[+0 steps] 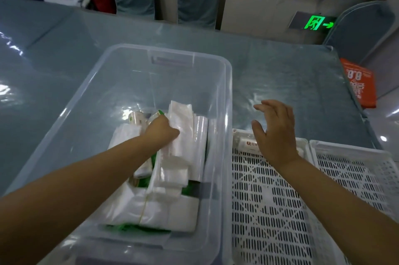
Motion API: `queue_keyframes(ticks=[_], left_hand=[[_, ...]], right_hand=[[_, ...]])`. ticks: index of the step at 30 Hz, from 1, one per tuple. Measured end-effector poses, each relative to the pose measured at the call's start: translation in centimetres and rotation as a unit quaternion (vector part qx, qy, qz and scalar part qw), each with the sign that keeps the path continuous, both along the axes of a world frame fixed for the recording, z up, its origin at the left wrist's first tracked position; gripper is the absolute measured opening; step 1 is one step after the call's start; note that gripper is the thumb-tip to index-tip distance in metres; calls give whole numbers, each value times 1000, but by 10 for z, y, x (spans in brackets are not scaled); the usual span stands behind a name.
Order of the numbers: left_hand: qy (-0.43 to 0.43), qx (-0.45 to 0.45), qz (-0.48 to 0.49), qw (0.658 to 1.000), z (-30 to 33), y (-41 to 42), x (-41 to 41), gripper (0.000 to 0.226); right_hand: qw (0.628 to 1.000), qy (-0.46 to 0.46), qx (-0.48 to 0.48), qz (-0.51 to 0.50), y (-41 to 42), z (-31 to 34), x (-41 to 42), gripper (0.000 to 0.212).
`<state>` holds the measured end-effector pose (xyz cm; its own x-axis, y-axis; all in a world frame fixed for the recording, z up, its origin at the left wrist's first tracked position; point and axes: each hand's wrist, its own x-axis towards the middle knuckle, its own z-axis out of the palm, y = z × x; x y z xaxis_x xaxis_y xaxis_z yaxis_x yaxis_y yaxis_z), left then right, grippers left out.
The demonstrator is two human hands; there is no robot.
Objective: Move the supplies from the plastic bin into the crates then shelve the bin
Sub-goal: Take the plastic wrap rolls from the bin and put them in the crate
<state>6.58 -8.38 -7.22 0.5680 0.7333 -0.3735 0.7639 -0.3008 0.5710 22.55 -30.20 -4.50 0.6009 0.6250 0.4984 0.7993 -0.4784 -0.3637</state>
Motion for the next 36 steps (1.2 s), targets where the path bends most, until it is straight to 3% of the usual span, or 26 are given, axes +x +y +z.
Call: queue_keyframes(ticks=[10,13,18,21,24,28,34,36], left_hand=[[-107,-170,123,972,-5,-2,12,25],[-164,-225,155,948,15,8,9,10],[-288,-307,150,895,76,10,0,16],[-353,-345,112,863,102,-5,-4,20],[-380,-347,89,853,114,-25,-6,34],[-380,-317,36,868,121,-44,-2,38],[-323,-237,-136,906,133,-86,26,30],[-309,-226,-150,912,134,-101,41,25]], right_hand=[[998,23,59,-8,18,21,-21,29],[996,42,75,-3,23,31,-27,30],[979,157,120,44,46,59,-51,25],[936,320,135,54,67,74,-69,26],[898,405,167,37,78,83,-77,22],[826,523,208,16,71,89,-74,18],[744,608,276,-31,23,79,-48,21],[728,618,294,-43,-3,74,-34,19]])
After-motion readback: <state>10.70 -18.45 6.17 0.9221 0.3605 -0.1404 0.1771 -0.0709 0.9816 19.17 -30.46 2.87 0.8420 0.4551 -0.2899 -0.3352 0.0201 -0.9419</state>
